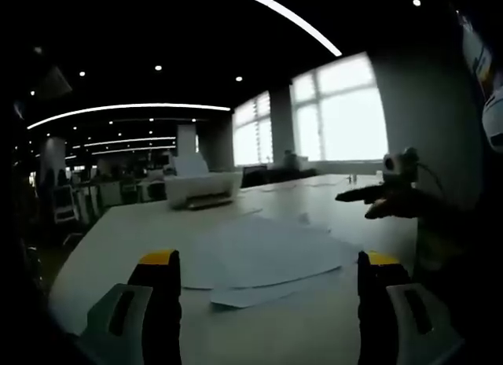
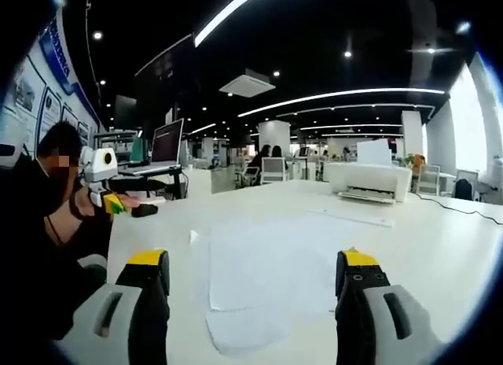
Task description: Organize the stack of printing papers by aligning and flattening the scattered papers on the table
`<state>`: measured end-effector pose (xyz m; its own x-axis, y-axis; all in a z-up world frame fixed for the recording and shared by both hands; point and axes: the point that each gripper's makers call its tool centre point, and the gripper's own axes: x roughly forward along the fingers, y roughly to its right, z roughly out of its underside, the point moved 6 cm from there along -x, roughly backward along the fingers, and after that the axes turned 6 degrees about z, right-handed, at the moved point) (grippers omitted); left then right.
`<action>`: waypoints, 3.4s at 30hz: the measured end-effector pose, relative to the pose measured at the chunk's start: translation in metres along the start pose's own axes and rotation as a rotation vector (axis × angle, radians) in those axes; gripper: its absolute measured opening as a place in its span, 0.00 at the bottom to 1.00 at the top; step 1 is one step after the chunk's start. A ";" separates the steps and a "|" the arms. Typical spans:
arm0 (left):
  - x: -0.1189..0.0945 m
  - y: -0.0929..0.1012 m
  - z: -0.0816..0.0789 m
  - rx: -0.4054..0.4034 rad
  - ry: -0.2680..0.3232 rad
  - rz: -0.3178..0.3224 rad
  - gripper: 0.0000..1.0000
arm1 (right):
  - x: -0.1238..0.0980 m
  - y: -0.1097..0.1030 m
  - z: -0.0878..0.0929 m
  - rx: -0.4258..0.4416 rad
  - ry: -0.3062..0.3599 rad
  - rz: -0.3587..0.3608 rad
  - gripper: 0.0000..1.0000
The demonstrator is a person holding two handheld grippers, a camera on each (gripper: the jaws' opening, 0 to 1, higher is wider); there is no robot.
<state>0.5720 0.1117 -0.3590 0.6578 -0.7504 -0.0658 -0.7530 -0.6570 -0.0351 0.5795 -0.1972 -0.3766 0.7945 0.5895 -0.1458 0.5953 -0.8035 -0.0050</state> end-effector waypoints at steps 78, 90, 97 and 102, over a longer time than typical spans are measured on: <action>0.002 0.002 0.004 0.001 -0.013 0.010 0.95 | 0.020 0.004 0.009 0.213 -0.023 -0.006 0.83; 0.002 0.002 0.003 0.003 -0.009 0.011 0.95 | 0.021 0.008 0.011 0.195 -0.019 0.021 0.83; 0.002 0.002 0.004 0.002 -0.009 0.010 0.95 | 0.023 0.008 0.012 0.187 -0.028 0.027 0.82; 0.001 0.002 0.004 0.003 -0.009 0.011 0.95 | 0.023 0.006 0.012 0.162 -0.026 0.029 0.84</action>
<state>0.5712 0.1093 -0.3628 0.6495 -0.7566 -0.0751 -0.7600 -0.6488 -0.0371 0.6003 -0.1894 -0.3923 0.8066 0.5650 -0.1734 0.5431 -0.8243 -0.1597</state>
